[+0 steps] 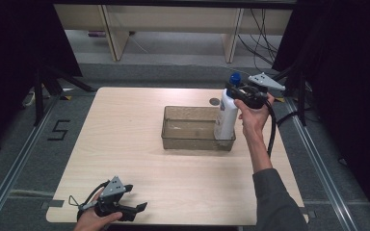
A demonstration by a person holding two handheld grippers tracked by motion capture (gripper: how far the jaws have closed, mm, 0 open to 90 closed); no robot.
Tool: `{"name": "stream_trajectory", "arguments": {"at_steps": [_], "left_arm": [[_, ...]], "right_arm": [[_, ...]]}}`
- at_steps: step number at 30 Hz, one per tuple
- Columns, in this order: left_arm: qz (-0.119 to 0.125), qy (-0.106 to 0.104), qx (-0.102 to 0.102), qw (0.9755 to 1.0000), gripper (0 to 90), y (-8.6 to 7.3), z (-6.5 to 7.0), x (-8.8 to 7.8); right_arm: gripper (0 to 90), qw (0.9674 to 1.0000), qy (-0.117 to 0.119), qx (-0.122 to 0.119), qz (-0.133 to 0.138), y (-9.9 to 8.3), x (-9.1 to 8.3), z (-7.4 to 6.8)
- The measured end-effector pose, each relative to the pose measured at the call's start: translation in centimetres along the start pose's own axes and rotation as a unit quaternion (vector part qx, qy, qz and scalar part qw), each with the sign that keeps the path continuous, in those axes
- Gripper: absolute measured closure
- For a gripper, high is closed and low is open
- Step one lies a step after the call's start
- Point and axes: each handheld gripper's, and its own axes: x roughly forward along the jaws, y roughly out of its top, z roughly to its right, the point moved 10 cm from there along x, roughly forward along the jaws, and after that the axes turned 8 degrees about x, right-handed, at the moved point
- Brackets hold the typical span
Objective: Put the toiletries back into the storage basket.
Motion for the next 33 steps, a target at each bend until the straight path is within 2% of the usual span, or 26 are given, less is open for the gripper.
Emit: {"name": "stream_trajectory", "arguments": {"at_steps": [6, 7, 8, 9, 10, 11, 12, 13, 16, 20, 24, 25, 28, 29, 31, 33], "left_arm": [[0.001, 0.000, 0.000, 1.0000, 14.9, 0.0, 0.1, 0.0], [-0.008, -0.004, 0.004, 1.0000, 14.9, -0.1, 0.1, -0.1], [-0.005, -0.003, 0.003, 1.0000, 14.9, -0.1, 0.1, -0.1], [0.002, 0.000, 0.000, 1.0000, 14.9, 0.0, 0.1, 0.0], [-0.010, 0.004, 0.009, 0.9999, 14.9, -0.2, -0.2, -0.1], [-0.005, -0.002, 0.000, 1.0000, 14.9, -0.1, 0.1, 0.0], [-0.004, -0.003, 0.001, 1.0000, 14.9, -0.1, 0.1, 0.0], [-0.006, -0.001, 0.004, 1.0000, 14.9, -0.1, 0.1, 0.0], [-0.005, 0.003, 0.005, 1.0000, 14.9, 0.0, 0.0, -0.1], [-0.008, 0.004, 0.008, 0.9999, 14.9, -0.1, 0.0, -0.1], [-0.007, 0.000, 0.008, 0.9999, 14.9, -0.1, 0.1, -0.1], [-0.003, 0.001, 0.004, 1.0000, 14.9, -0.1, 0.1, 0.0], [-0.008, 0.000, 0.005, 1.0000, 14.9, -0.2, 0.0, -0.1], [-0.007, 0.001, 0.006, 1.0000, 14.9, -0.2, 0.0, -0.1], [-0.006, 0.002, 0.005, 1.0000, 14.9, -0.1, 0.0, 0.0], [-0.005, 0.001, 0.005, 1.0000, 14.9, -0.1, 0.1, 0.0]], "right_arm": [[66.0, 1.0000, 0.002, -0.002, -0.001, -0.5, 0.0, 0.1], [66.0, 1.0000, 0.003, -0.003, -0.003, -0.6, -0.1, 0.1], [66.0, 1.0000, 0.003, -0.004, -0.001, -0.6, -0.1, 0.1], [66.0, 1.0000, 0.004, 0.007, -0.005, -0.7, -0.2, -0.1], [66.0, 1.0000, 0.003, -0.003, -0.001, -0.7, -0.2, 0.0], [66.0, 0.9999, 0.007, -0.008, 0.001, -0.7, -0.2, -0.1], [66.0, 0.9999, 0.006, -0.010, 0.004, -0.7, -0.3, -0.1], [66.0, 1.0000, 0.004, -0.003, -0.001, -0.9, -0.4, -0.2], [65.8, 0.9998, 0.009, -0.017, 0.007, -1.0, -0.7, -0.4], [65.7, 0.9997, 0.014, -0.018, 0.007, -1.3, -1.1, -0.7], [65.7, 0.9996, 0.011, -0.024, 0.013, -1.3, -1.3, -0.7], [65.6, 0.9997, 0.009, -0.018, 0.011, -1.4, -1.3, -0.7], [65.6, 0.9997, 0.011, -0.018, 0.012, -1.4, -1.4, -0.7], [65.6, 0.9996, 0.008, -0.026, 0.013, -1.4, -1.5, -0.7], [65.5, 0.9997, 0.006, -0.018, 0.015, -1.5, -1.5, -0.8], [65.5, 0.9995, 0.008, -0.024, 0.019, -1.5, -1.6, -0.9]]}}
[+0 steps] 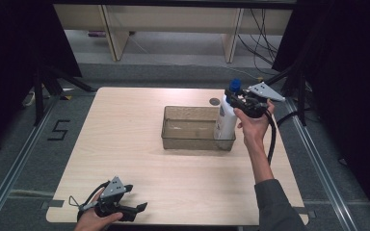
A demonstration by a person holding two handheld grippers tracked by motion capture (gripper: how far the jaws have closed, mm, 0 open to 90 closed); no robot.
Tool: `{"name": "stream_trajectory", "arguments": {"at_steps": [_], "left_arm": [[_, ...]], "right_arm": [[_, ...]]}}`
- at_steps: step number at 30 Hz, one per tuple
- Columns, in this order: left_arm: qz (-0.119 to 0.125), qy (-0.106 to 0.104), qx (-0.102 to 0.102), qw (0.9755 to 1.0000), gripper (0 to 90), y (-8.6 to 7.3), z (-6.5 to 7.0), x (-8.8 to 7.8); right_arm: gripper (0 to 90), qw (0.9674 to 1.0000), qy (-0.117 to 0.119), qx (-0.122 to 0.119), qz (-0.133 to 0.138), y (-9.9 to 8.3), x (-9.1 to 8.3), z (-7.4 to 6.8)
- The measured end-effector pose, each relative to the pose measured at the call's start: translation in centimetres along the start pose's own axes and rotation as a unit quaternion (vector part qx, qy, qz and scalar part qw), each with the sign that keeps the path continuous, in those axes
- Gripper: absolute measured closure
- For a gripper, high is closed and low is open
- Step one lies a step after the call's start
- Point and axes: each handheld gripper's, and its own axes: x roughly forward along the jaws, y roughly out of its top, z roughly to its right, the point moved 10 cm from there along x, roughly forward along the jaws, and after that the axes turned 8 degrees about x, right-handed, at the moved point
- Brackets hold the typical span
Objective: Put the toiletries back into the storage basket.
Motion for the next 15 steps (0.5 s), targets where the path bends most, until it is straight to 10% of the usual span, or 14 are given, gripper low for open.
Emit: {"name": "stream_trajectory", "arguments": {"at_steps": [15], "left_arm": [[-0.004, -0.001, 0.003, 1.0000, 14.9, -0.08, -0.03, 0.01]], "right_arm": [[55.6, 1.0000, -0.005, 0.004, -0.007, -0.20, -0.60, -0.27]]}}
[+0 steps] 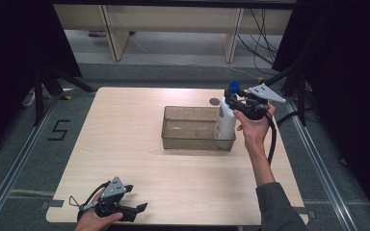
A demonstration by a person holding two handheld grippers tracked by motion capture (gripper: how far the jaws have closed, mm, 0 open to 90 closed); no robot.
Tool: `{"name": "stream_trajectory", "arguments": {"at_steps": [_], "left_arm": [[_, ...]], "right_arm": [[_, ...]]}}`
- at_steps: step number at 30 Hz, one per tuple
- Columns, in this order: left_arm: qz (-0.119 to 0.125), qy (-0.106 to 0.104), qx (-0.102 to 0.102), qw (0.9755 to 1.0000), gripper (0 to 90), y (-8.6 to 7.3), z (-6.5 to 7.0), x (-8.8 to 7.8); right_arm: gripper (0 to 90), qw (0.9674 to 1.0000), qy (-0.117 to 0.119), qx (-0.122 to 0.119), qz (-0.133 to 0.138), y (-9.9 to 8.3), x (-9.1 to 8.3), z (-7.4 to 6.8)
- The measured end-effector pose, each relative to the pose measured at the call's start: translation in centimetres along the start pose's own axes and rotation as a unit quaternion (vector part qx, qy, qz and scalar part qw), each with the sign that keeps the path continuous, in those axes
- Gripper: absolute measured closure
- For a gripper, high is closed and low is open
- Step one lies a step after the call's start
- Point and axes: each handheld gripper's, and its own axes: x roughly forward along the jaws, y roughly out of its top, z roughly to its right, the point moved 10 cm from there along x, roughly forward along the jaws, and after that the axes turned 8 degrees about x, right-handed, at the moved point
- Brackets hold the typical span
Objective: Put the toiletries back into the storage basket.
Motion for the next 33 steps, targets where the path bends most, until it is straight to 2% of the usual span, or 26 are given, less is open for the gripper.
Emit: {"name": "stream_trajectory", "arguments": {"at_steps": [1, 4, 6, 9, 12, 14, 15, 23, 24, 25, 27, 28, 29, 32, 33], "left_arm": [[-0.001, -0.001, 0.000, 1.0000, 14.9, 0.0, 0.0, 0.0], [0.002, 0.000, -0.002, 1.0000, 14.9, 0.0, 0.0, 0.0], [0.000, 0.000, 0.000, 1.0000, 14.9, 0.0, 0.0, 0.0], [0.000, 0.000, -0.001, 1.0000, 14.9, 0.0, 0.0, 0.0], [0.007, 0.002, -0.004, 1.0000, 14.9, 0.1, 0.0, 0.1], [0.002, -0.001, -0.004, 1.0000, 14.9, 0.0, 0.1, 0.1], [0.004, 0.000, -0.004, 1.0000, 14.9, 0.1, 0.1, 0.1], [0.002, -0.002, -0.004, 1.0000, 14.9, 0.0, 0.1, 0.1], [0.004, -0.001, -0.004, 1.0000, 14.9, 0.1, 0.1, 0.1], [0.002, -0.001, -0.002, 1.0000, 14.9, 0.0, 0.0, 0.0], [0.003, -0.001, -0.003, 1.0000, 14.9, 0.1, 0.1, 0.0], [-0.010, 0.001, 0.012, 0.9999, 14.9, -0.2, -0.2, -0.2], [0.002, -0.001, -0.001, 1.0000, 14.9, 0.0, 0.1, 0.0], [0.004, 0.001, -0.006, 1.0000, 14.9, 0.1, 0.0, 0.1], [0.005, 0.004, -0.007, 1.0000, 14.9, 0.0, -0.1, 0.1]], "right_arm": [[54.6, 1.0000, 0.007, 0.006, 0.003, 0.1, 0.0, -0.2], [49.3, 1.0000, 0.003, 0.005, 0.005, 0.3, -0.3, -0.3], [45.8, 0.9997, 0.006, 0.024, 0.002, 0.3, -0.4, -0.4], [43.5, 0.9999, 0.004, 0.017, 0.001, 0.3, -0.5, -0.2], [37.4, 0.9995, 0.007, 0.031, -0.008, 0.1, -0.6, -0.2], [34.5, 0.9994, 0.007, 0.031, -0.010, 0.1, -0.6, -0.2], [32.3, 0.9997, -0.001, 0.025, -0.009, 0.1, -0.6, 0.0], [27.9, 0.9992, 0.000, 0.038, -0.009, 0.2, -1.3, -0.1], [27.8, 0.9987, -0.002, 0.049, -0.013, 0.2, -1.5, -0.1], [27.7, 0.9992, 0.000, 0.040, -0.009, 0.3, -1.5, 0.0], [27.3, 0.9990, -0.005, 0.044, -0.010, 0.2, -1.6, 0.1], [27.0, 0.9990, -0.005, 0.043, -0.010, 0.2, -1.7, 0.2], [26.6, 0.9990, -0.004, 0.043, -0.010, 0.1, -1.7, 0.1], [24.7, 0.9992, -0.007, 0.040, -0.002, 0.4, -2.1, 0.0], [24.0, 0.9992, -0.001, 0.040, 0.000, 0.4, -2.2, -0.1]]}}
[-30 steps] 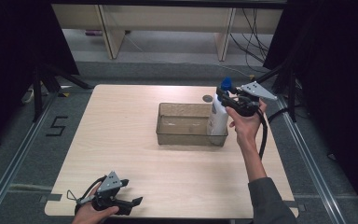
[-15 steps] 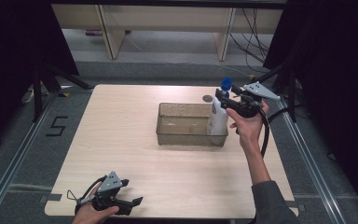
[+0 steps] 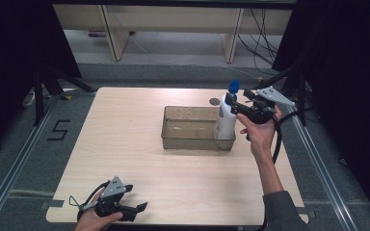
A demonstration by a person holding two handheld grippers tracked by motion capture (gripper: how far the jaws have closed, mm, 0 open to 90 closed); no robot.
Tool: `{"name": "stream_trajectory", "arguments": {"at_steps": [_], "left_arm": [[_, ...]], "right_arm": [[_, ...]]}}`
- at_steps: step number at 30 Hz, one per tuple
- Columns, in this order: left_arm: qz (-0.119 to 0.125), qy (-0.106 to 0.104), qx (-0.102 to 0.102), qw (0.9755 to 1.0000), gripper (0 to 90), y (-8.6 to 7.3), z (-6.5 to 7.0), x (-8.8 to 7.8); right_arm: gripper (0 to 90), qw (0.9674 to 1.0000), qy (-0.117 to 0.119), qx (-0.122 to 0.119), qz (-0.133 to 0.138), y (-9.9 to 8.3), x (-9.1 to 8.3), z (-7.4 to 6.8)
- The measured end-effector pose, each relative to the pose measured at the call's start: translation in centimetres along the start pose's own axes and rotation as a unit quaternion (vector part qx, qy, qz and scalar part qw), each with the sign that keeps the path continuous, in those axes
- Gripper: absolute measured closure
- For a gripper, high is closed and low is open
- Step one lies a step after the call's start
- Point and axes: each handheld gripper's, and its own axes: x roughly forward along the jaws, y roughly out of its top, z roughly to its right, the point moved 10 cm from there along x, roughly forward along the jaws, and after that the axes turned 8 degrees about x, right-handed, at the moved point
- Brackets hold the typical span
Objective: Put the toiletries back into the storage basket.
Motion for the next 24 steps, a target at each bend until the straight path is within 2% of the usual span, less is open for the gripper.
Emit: {"name": "stream_trajectory", "arguments": {"at_steps": [1, 3, 4, 6, 7, 11, 14, 16, 17, 19, 23, 24], "left_arm": [[0.000, -0.001, 0.001, 1.0000, 14.9, 0.0, 0.0, 0.0], [0.000, -0.003, 0.003, 1.0000, 14.9, 0.1, 0.0, -0.1], [0.002, 0.000, 0.002, 1.0000, 14.9, 0.1, 0.0, -0.1], [-0.002, -0.003, 0.007, 1.0000, 14.9, 0.0, 0.0, -0.1], [0.001, -0.003, 0.003, 1.0000, 14.9, 0.0, 0.1, -0.1], [0.001, -0.003, 0.003, 1.0000, 14.9, 0.1, 0.1, -0.1], [0.001, -0.001, 0.006, 1.0000, 14.9, 0.1, 0.0, -0.1], [0.002, -0.002, 0.006, 1.0000, 14.9, 0.1, 0.0, -0.1], [0.001, -0.001, 0.006, 1.0000, 14.9, 0.1, 0.0, -0.1], [0.002, -0.001, 0.005, 1.0000, 14.9, 0.1, 0.0, -0.1], [0.003, -0.002, 0.005, 1.0000, 14.9, 0.1, 0.1, -0.1], [0.001, -0.002, 0.006, 1.0000, 14.9, 0.1, 0.0, -0.1]], "right_arm": [[22.9, 1.0000, -0.005, 0.006, -0.005, -0.1, -0.2, 0.0], [20.0, 1.0000, -0.006, 0.002, -0.002, -0.1, -0.3, 0.1], [20.1, 0.9999, -0.009, 0.011, -0.002, -0.2, -0.6, 0.1], [20.0, 0.9999, -0.007, 0.008, -0.001, -0.4, -0.9, 0.1], [20.0, 0.9999, -0.006, 0.009, -0.001, -0.4, -0.9, 0.0], [19.3, 0.9999, -0.016, 0.000, -0.003, -0.9, -1.6, 0.2], [19.1, 0.9998, -0.020, 0.003, 0.000, -1.1, -2.2, 0.1], [19.1, 0.9998, -0.016, 0.009, -0.003, -1.5, -2.5, -0.2], [19.1, 0.9998, -0.019, -0.002, -0.004, -1.6, -2.6, -0.1], [19.2, 0.9997, -0.023, 0.002, -0.007, -1.9, -3.0, -0.4], [19.8, 0.9998, -0.015, -0.005, -0.010, -2.2, -3.3, -0.5], [19.8, 0.9998, -0.013, 0.005, -0.011, -2.2, -3.4, -0.7]]}}
